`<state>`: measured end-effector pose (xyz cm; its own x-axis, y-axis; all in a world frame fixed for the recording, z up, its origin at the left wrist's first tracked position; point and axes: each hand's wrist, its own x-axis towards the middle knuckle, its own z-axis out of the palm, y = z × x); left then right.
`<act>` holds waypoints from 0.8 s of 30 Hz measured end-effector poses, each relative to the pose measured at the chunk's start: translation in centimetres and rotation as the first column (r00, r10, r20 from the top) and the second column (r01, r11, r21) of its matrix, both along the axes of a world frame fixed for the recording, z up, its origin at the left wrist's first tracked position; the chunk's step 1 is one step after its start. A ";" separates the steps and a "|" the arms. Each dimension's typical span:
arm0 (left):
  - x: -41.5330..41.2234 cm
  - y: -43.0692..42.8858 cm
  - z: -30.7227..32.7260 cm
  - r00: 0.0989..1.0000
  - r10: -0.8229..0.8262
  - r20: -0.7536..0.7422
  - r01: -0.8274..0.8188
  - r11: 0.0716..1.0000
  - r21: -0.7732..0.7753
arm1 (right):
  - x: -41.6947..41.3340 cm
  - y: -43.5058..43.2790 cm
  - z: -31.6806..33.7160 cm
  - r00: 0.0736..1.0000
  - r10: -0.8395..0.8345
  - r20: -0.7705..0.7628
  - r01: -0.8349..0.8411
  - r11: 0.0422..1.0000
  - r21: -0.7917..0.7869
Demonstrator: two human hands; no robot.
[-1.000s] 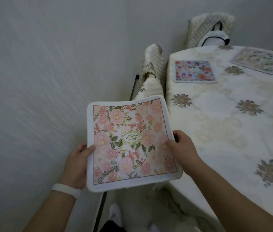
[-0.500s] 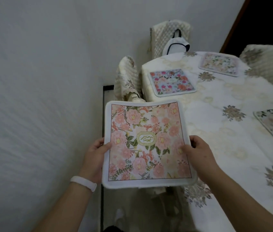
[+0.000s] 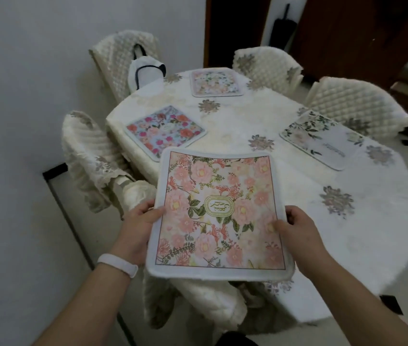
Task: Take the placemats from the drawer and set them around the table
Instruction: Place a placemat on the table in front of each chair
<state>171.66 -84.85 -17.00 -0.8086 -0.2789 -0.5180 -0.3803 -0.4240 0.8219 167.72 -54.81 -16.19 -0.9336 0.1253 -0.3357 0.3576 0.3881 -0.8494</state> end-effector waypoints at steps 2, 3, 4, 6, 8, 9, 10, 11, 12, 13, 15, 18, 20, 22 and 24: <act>-1.8 0.8 -0.1 0.998 -0.061 0.014 0.062 0.998 -0.029 | -0.2 1.0 -0.4 0.999 -0.049 0.008 0.049 0.999 -0.019; -2.7 1.1 -0.1 0.996 -0.084 0.020 0.085 0.996 -0.040 | -0.4 1.4 -0.5 0.998 -0.070 0.011 0.070 0.997 -0.029; -3.5 1.5 -0.1 0.994 -0.103 0.024 0.104 0.993 -0.052 | -0.7 1.8 -0.7 0.996 -0.089 0.012 0.089 0.995 -0.041; -4.7 2.1 0.0 0.990 -0.136 0.035 0.139 0.987 -0.086 | -1.1 2.4 -1.3 0.992 -0.123 0.027 0.124 0.991 -0.052; -5.6 2.5 0.3 0.986 -0.159 0.042 0.163 0.980 -0.116 | -1.4 2.7 -2.0 0.989 -0.142 0.038 0.144 0.988 -0.062; -6.1 2.6 0.4 0.984 -0.173 0.048 0.178 0.976 -0.129 | -1.6 2.8 -2.3 0.988 -0.147 0.041 0.149 0.986 -0.071; -6.6 2.6 0.6 0.981 -0.186 0.054 0.192 0.971 -0.140 | -1.8 2.8 -2.4 0.988 -0.149 0.044 0.153 0.985 -0.081; -7.1 2.6 0.5 0.979 -0.195 0.060 0.202 0.967 -0.156 | -2.1 2.9 -2.5 0.987 -0.152 0.044 0.156 0.984 -0.087; -7.6 2.6 0.5 0.977 -0.201 0.064 0.209 0.962 -0.174 | -2.4 3.0 -2.6 0.987 -0.155 0.043 0.158 0.984 -0.086; -8.1 2.7 0.4 0.975 -0.209 0.068 0.219 0.957 -0.192 | -2.7 3.1 -2.8 0.986 -0.161 0.043 0.164 0.983 -0.082; -9.4 3.1 0.0 0.969 -0.234 0.084 0.247 0.944 -0.218 | -3.2 3.3 -3.1 0.981 -0.190 0.044 0.193 0.978 -0.077; -11.7 3.5 -0.8 0.948 -0.298 0.114 0.318 0.914 -0.253 | -3.6 3.3 -3.9 0.968 -0.241 0.064 0.245 0.967 -0.070; -13.9 3.8 -1.6 0.925 -0.355 0.138 0.380 0.886 -0.265 | -4.1 3.3 -4.7 0.954 -0.285 0.091 0.291 0.955 -0.057; -16.4 4.2 -2.6 0.897 -0.411 0.161 0.440 0.855 -0.275 | -4.5 3.0 -5.6 0.936 -0.334 0.114 0.339 0.940 -0.030; -19.1 4.7 -3.7 0.856 -0.483 0.185 0.517 0.807 -0.284 | -4.9 2.7 -6.6 0.912 -0.386 0.140 0.389 0.921 0.001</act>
